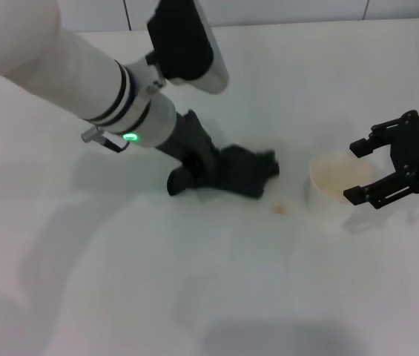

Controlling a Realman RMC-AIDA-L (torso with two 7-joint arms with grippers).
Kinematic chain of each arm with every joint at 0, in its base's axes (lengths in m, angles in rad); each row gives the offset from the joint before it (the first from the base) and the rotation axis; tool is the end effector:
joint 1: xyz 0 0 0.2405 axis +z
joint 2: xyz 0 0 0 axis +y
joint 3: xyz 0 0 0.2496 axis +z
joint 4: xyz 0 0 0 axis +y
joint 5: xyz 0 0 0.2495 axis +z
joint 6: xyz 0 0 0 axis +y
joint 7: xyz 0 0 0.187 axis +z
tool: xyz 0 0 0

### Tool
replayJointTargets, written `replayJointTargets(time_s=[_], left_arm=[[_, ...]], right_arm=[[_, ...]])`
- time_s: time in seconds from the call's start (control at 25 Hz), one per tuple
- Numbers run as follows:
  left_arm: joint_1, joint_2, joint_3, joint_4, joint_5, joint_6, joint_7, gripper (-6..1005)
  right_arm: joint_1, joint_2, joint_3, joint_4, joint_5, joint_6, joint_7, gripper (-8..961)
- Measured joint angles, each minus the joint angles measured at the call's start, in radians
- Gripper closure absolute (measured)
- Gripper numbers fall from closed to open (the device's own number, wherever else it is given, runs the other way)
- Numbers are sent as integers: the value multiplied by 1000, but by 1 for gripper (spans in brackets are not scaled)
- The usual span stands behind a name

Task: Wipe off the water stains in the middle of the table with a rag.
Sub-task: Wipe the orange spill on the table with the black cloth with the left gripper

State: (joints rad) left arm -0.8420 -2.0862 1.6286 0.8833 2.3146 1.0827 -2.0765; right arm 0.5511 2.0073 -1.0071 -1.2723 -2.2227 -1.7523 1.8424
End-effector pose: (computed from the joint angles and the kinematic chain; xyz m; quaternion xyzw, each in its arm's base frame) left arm -0.1393 0.4298 -0.1457 -0.9828 -0.0567 0.1297 0.1187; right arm 0.1952 0.3837 0.0350 -0.9876 0.1328 -0.0038 0.0832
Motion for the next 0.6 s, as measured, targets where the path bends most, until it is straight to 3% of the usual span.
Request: replayJointTargets(time_s=[0.36,0.6], left_arm=[[-63,-5,-4,-127,-19,-111,0,949],[-82,-5,95,-114,-104,-76,10,949]], right_arm=[[0,1,-5,2,1,2,-6,111],[-6,1,-5,2,2,0,-8,112]])
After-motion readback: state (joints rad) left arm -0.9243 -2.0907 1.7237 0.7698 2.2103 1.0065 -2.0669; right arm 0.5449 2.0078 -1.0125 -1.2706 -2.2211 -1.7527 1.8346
